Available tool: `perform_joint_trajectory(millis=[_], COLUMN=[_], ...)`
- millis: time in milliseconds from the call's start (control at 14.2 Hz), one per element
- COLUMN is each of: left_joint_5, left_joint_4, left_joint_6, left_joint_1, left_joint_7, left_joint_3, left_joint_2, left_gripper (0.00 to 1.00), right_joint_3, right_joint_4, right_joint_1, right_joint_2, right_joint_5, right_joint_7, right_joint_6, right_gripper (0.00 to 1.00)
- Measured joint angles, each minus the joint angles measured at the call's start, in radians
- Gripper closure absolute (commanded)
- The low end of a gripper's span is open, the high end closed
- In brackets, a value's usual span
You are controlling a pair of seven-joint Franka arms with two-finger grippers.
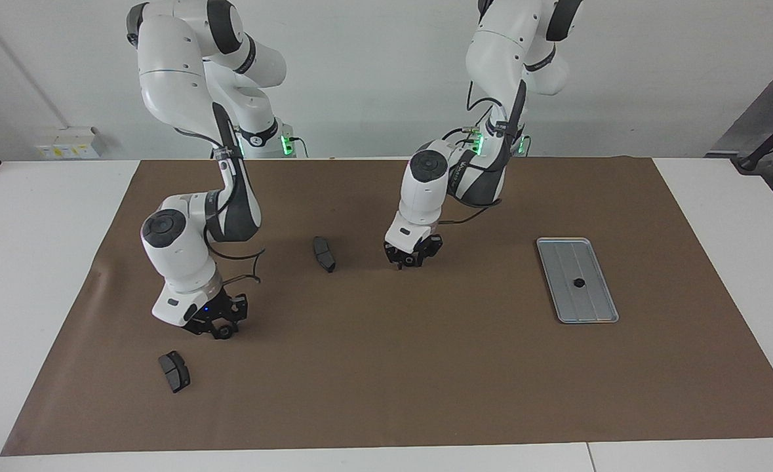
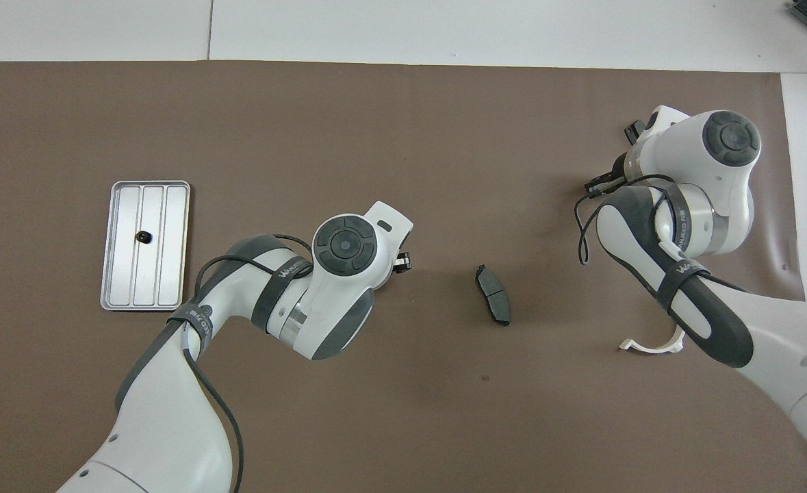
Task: Pick bearing gear from pile to tray
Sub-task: 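Move the left gripper to the middle bearing and grasp it, then place the bearing in the tray while the right gripper brings the third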
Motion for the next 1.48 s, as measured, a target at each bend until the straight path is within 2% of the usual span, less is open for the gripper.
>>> perform_joint_trajectory(millis=[71, 212, 424, 494, 635, 776, 988, 1129, 1271, 1482], left_joint_5=[0.000, 0.000, 0.000, 0.000, 0.000, 0.000, 0.000, 0.000, 0.000, -0.001], left_joint_4=[-0.005, -0.010, -0.010, -0.010, -0.010, -0.010, 0.014, 0.070, 0.117, 0.136], left_joint_6=[0.000, 0.001, 0.001, 0.001, 0.001, 0.001, -0.015, -0.069, -0.117, -0.164], left_joint_1=[-0.001, -0.003, -0.004, -0.004, -0.005, -0.005, -0.002, 0.033, 0.102, 0.242], left_joint_7=[0.000, 0.000, 0.000, 0.000, 0.000, 0.000, 0.000, 0.017, 0.101, 0.330], left_joint_3=[0.000, 0.001, 0.002, 0.003, 0.004, 0.004, 0.014, 0.021, 0.024, 0.026], left_joint_2=[0.000, 0.000, -0.001, -0.001, -0.002, -0.002, -0.002, 0.000, -0.001, -0.005], left_gripper=[0.49, 0.50, 0.61, 0.67, 0.87, 0.98, 0.98, 0.98, 0.98, 0.98], right_joint_3=[0.000, 0.000, 0.000, 0.000, 0.001, 0.007, 0.015, 0.017, 0.024, 0.034], right_joint_4=[0.000, 0.000, 0.004, 0.009, 0.031, 0.053, 0.060, 0.060, 0.059, 0.057], right_joint_1=[0.000, 0.000, 0.000, 0.000, 0.002, 0.007, 0.040, 0.072, 0.099, 0.175], right_joint_2=[0.001, 0.001, 0.001, 0.001, -0.004, -0.037, -0.125, -0.172, -0.204, -0.218], right_joint_5=[0.000, 0.001, 0.002, 0.004, 0.021, 0.030, 0.033, 0.039, 0.059, 0.066], right_joint_7=[0.000, 0.000, 0.000, 0.004, 0.039, 0.129, 0.260, 0.324, 0.389, 0.533], right_joint_6=[0.000, 0.000, -0.012, -0.034, -0.084, -0.146, -0.236, -0.287, -0.319, -0.316], right_gripper=[1.00, 1.00, 1.00, 1.00, 1.00, 1.00, 1.00, 1.00, 1.00, 1.00])
